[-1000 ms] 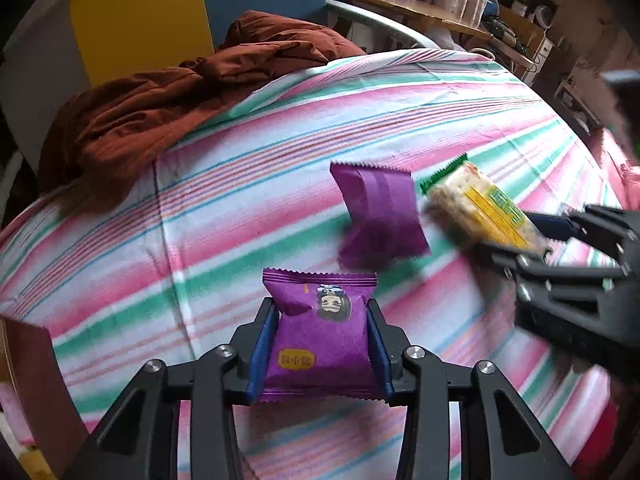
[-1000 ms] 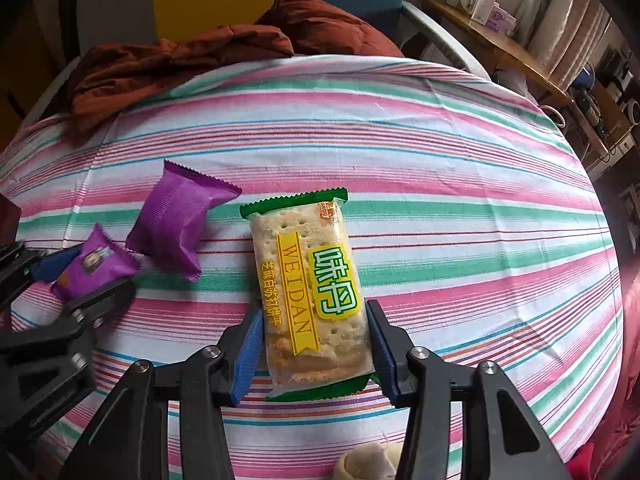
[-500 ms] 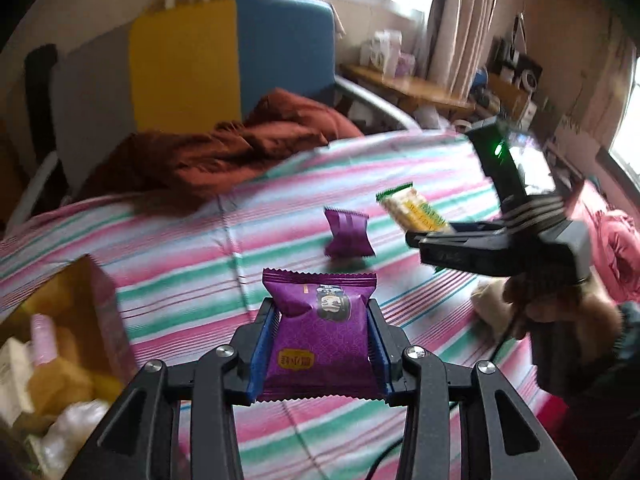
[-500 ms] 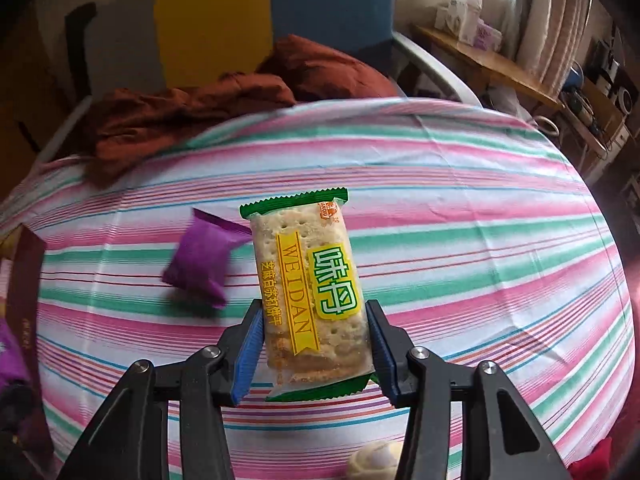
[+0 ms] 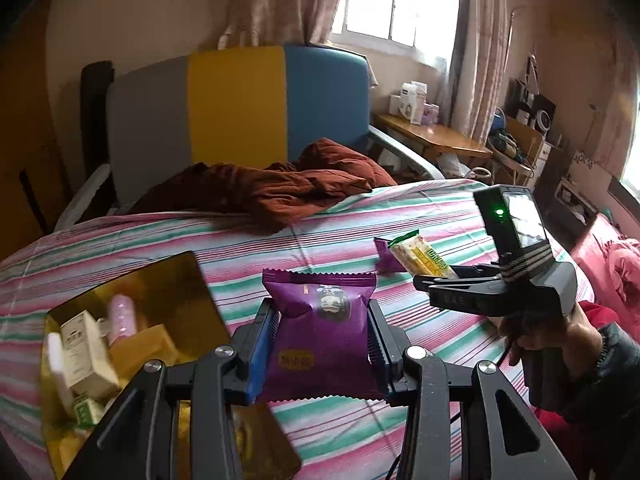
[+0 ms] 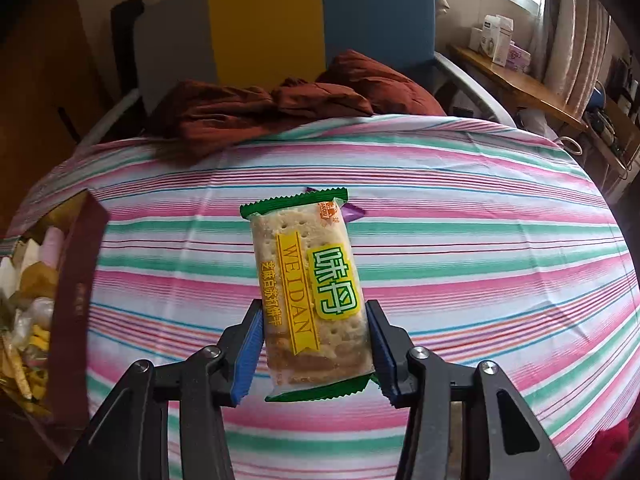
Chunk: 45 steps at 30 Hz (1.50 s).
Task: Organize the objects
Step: 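Carry purple candy and WEIDAN packet into the gold tray and open both tools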
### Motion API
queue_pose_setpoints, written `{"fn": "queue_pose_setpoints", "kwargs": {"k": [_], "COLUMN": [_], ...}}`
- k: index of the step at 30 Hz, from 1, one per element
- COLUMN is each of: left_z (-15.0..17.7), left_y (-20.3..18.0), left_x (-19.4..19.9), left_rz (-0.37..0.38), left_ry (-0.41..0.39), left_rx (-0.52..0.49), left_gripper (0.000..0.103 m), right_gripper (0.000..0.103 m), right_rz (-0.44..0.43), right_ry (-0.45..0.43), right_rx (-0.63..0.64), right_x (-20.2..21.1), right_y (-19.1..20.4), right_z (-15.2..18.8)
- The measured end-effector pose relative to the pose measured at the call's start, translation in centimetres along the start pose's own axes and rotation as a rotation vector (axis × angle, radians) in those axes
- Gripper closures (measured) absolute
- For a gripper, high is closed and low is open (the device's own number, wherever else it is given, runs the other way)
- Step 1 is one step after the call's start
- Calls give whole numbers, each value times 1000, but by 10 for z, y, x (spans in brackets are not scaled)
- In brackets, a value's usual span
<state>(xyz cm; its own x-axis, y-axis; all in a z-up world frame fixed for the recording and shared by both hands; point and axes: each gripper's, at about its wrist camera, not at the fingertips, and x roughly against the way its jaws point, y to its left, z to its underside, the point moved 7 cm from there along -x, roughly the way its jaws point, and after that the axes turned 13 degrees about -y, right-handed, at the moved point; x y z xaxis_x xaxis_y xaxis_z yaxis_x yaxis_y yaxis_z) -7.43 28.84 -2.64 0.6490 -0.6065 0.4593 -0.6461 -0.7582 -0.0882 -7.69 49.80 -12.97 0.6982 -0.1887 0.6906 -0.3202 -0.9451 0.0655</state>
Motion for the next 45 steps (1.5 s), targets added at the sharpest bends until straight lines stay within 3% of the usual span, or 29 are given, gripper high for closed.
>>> {"fn": "queue_pose_setpoints", "kwargs": {"k": [20,33,45], "left_z": [30,76,76], "left_y": [71,182,177], "left_x": [56,105,111], "left_rz": [-84,-277,-287], "left_ry": [-32,-28,-50], "left_rx": [94,257,204], "left_gripper": [59,60,59], "right_gripper": [54,54,54], "right_rz": [-266,-390,-396], "right_ry": [-59,-38,-36], "right_rx": [-10,125,184], "right_x": [59,66,59], "right_y": [139,233,262], "right_z": [19,17,3]}}
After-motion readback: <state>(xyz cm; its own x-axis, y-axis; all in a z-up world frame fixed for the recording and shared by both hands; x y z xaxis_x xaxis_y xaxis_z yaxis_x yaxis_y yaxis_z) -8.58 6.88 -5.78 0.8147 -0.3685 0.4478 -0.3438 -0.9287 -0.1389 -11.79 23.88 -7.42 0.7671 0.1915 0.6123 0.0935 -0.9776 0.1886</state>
